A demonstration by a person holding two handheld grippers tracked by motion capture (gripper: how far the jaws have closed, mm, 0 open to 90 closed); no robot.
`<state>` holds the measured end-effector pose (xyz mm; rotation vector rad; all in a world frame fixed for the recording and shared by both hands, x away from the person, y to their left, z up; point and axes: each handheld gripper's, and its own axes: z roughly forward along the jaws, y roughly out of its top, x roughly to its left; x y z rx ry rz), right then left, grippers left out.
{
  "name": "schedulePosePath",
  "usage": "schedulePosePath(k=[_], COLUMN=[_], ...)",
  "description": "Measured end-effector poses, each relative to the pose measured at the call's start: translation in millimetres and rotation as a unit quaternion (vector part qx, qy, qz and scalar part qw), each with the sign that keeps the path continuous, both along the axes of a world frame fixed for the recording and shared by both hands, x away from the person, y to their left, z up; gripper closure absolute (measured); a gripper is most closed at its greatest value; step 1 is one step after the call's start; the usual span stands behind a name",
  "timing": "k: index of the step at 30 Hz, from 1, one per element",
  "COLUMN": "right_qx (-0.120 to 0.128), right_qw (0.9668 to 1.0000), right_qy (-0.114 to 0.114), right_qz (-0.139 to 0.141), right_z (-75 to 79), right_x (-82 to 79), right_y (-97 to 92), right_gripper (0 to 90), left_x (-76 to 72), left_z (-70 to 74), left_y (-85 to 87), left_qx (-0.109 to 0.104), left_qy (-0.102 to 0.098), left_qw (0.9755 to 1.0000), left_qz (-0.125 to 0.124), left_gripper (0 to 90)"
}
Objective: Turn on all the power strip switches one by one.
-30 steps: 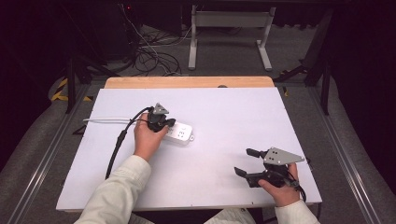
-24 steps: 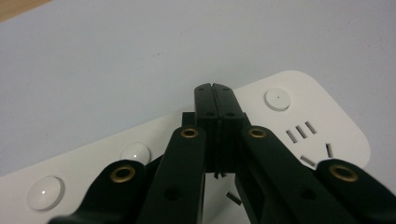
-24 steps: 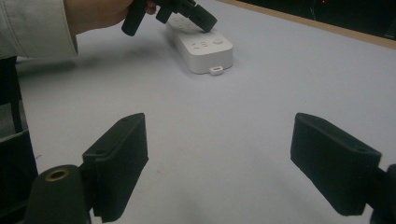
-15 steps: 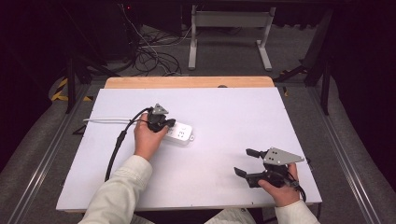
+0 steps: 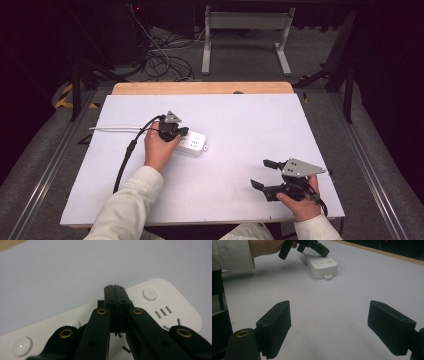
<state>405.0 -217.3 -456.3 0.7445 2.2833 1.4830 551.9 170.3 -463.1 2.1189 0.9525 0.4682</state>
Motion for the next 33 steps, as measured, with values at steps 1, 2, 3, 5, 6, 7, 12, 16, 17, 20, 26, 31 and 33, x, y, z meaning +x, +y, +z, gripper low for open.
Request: schedulePosePath(k=[1,2,3,5,6,7,12,16,17,20,26,31,33], right_qx=[0.001,0.002,0.002,0.000,0.000,0.000,0.000,0.002,0.002,0.002,0.001,0.000,0.000], right_qw=[1.0000,1.0000,1.0000,1.0000,1.0000,1.0000,1.0000,1.0000,1.0000,1.0000,1.0000,1.0000,1.0000], right_qy=[0.000,0.000,0.000,0.001,0.001,0.001,0.002,-0.001,0.000,0.000,0.000,0.001,0.001], right_qz=[-0.001,-0.002,-0.002,-0.002,-0.003,-0.003,-0.001,-0.001,-0.001,0.000,-0.001,0.000,-0.001], right_z=[-0.2,-0.6,-0.6,-0.8,-0.7,-0.6,-0.9,-0.5,-0.5,-0.6,-0.6,-0.9,-0.8], right_x=[0.4,1.2,1.2,2.2,2.6,2.8,1.9,1.7,1.8,1.9,2.1,2.5,2.4], right_y=[-0.3,-0.8,-0.8,-1.0,-1.0,-0.8,0.0,-1.0,-1.1,-0.8,-1.5,-1.2,-1.3], right_gripper=[19.6,19.6,19.6,19.6,19.6,19.6,19.6,19.6,19.6,19.6,19.6,19.6,19.5], left_x=[-1.0,-1.7,-3.0,-5.2,-6.3,-7.4,-9.0,-8.9,-8.8,-8.5,-6.6,-6.5,-6.0], left_z=[3.7,7.8,12.4,20.9,24.3,26.5,26.0,20.6,19.6,14.8,7.2,2.0,0.3], left_y=[-1.5,-2.9,-5.0,-9.7,-11.5,-13.4,-17.0,-20.7,-22.0,-26.6,-29.2,-31.1,-29.9], left_qx=[-0.003,-0.008,-0.013,-0.017,-0.015,-0.017,-0.019,-0.017,-0.015,-0.018,-0.011,-0.004,-0.009], left_qy=[-0.001,-0.006,-0.009,-0.012,-0.018,-0.018,-0.013,-0.008,-0.009,-0.003,0.004,0.011,0.012], left_qw=[1.0000,0.9999,0.9998,0.9996,0.9994,0.9993,0.9992,0.9990,0.9989,0.9985,0.9985,0.9985,0.9985], left_qz=[-0.003,-0.007,-0.010,-0.020,-0.024,-0.028,-0.033,-0.040,-0.044,-0.052,-0.053,-0.054,-0.053], left_gripper=[90.0,90.0,90.0,90.0,90.0,90.0,89.9,89.9,89.9,89.9,89.9,89.9,89.9])
